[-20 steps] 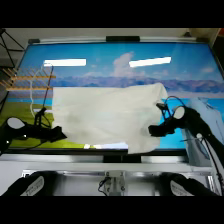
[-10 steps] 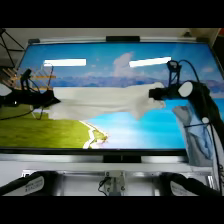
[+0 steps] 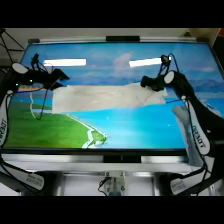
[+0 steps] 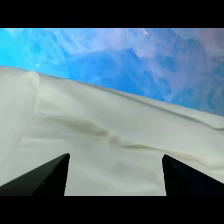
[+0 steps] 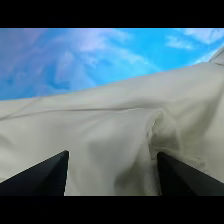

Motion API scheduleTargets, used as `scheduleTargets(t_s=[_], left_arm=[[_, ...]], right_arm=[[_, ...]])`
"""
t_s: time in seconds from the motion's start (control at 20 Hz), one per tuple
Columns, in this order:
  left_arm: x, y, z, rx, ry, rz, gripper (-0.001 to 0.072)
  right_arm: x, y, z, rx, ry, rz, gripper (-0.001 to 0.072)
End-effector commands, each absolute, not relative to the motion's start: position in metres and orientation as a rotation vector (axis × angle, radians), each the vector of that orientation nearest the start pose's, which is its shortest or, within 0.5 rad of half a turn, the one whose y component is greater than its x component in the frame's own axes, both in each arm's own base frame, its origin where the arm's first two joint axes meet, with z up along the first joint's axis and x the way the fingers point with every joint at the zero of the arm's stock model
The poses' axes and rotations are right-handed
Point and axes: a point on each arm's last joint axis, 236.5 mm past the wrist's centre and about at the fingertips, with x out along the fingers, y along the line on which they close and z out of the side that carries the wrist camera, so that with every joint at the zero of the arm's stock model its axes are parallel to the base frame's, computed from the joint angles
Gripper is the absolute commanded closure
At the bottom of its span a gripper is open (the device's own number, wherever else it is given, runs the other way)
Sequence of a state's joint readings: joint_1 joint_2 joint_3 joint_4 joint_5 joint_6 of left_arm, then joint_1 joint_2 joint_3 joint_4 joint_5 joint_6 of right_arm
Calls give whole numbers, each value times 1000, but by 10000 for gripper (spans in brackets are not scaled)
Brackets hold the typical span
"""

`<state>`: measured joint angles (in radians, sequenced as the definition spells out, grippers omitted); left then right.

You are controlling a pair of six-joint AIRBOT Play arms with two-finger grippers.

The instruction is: Fold the shirts.

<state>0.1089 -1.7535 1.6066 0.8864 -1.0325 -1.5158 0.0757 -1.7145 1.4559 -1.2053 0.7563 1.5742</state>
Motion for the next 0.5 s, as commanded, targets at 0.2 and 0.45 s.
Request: scheduleTargets(t_s=[0.2, 0.45], left_arm=[[520, -63, 46, -650, 1113, -330, -13], [506, -95, 68, -588, 1114, -410, -13]], right_arm=[[468, 3, -42, 334, 1318, 117, 8], [480, 10, -69, 478, 1322, 111, 9]])
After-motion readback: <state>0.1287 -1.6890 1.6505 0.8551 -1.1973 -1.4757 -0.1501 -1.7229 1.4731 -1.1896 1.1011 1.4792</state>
